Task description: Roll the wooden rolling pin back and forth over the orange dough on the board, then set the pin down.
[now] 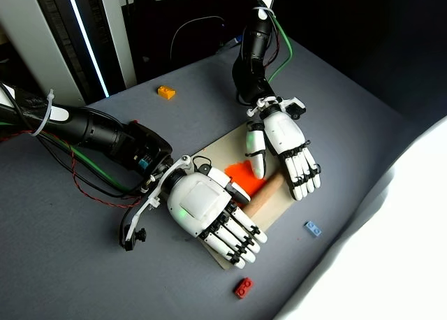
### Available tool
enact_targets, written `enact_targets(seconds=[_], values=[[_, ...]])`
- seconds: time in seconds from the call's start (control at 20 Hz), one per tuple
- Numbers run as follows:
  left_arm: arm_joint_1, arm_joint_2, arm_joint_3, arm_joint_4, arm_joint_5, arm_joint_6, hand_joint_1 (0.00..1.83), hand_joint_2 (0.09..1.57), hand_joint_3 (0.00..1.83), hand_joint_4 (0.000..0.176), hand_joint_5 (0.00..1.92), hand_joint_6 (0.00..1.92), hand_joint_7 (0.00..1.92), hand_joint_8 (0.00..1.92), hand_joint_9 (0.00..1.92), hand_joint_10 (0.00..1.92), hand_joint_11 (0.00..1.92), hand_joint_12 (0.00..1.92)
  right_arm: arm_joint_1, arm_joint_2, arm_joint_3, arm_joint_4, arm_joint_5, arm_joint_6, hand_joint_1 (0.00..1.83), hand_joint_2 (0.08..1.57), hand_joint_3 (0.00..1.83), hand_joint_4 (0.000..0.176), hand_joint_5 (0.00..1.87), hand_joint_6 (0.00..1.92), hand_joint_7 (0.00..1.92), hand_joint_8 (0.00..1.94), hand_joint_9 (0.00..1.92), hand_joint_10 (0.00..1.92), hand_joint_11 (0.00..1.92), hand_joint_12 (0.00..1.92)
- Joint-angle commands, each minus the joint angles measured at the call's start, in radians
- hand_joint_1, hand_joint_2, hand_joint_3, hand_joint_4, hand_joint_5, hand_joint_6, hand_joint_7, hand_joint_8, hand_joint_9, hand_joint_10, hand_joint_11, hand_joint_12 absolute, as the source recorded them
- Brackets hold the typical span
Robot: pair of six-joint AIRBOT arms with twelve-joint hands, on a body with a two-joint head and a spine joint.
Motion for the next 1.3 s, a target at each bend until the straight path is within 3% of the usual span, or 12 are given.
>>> enact_targets(seconds=[0.0, 0.25, 0.4, 0.7, 1.0, 1.1, 1.25], values=[[0.008, 0.005, -0.006, 0.019, -0.052, -0.006, 0.00, 1.43, 0.00, 0.000, 0.20, 0.00, 0.24, 0.00, 0.20, 0.00, 0.00, 0.26, 0.002, 0.009, -0.005, -0.039, 0.086, -0.003, 0.00, 1.49, 0.00, 0.000, 0.41, 0.01, 0.44, 0.00, 0.36, 0.01, 0.00, 0.82], [0.011, 0.024, -0.034, 0.019, -0.052, -0.006, 0.00, 1.43, 0.00, 0.000, 0.20, 0.00, 0.23, 0.00, 0.19, 0.00, 0.00, 0.24, -0.010, 0.020, -0.035, -0.039, 0.109, -0.012, 0.00, 1.49, 0.00, 0.000, 0.43, 0.01, 0.45, 0.01, 0.37, 0.01, 0.00, 0.84], [0.015, 0.038, -0.057, 0.020, -0.052, -0.004, 0.00, 1.43, 0.00, 0.000, 0.18, 0.00, 0.22, 0.00, 0.17, 0.00, 0.00, 0.17, -0.012, 0.028, -0.052, -0.039, 0.121, -0.014, 0.00, 1.48, 0.00, 0.000, 0.38, 0.00, 0.40, 0.00, 0.32, 0.00, 0.00, 0.73], [0.027, 0.069, -0.100, 0.020, -0.052, 0.002, 0.00, 1.43, 0.00, 0.000, 0.19, 0.00, 0.23, 0.00, 0.19, 0.01, 0.00, 0.25, -0.019, 0.050, -0.107, -0.032, 0.140, -0.018, 0.00, 1.48, 0.00, 0.000, 0.42, 0.01, 0.44, 0.01, 0.37, 0.01, 0.00, 0.83], [0.043, 0.083, -0.127, 0.037, -0.065, -0.005, 0.00, 1.42, 0.00, 0.000, 0.20, 0.00, 0.24, 0.00, 0.19, 0.00, 0.00, 0.22, -0.020, 0.064, -0.143, -0.017, 0.153, -0.026, 0.00, 1.48, 0.00, 0.000, 0.37, 0.00, 0.39, 0.00, 0.33, 0.00, 0.00, 0.74], [0.047, 0.089, -0.137, 0.039, -0.067, -0.005, 0.00, 1.42, 0.00, 0.000, 0.18, 0.00, 0.22, 0.00, 0.17, 0.00, 0.00, 0.20, -0.020, 0.067, -0.154, -0.004, 0.153, -0.029, 0.00, 1.48, 0.00, 0.000, 0.42, 0.02, 0.45, 0.02, 0.38, 0.02, 0.00, 0.86], [0.053, 0.098, -0.151, 0.039, -0.077, -0.005, 0.00, 1.43, 0.00, 0.000, 0.18, 0.00, 0.22, 0.00, 0.17, 0.00, 0.00, 0.18, -0.026, 0.069, -0.167, -0.002, 0.159, -0.034, 0.00, 1.49, 0.00, 0.000, 0.40, 0.01, 0.44, 0.00, 0.37, 0.01, 0.00, 0.81]])
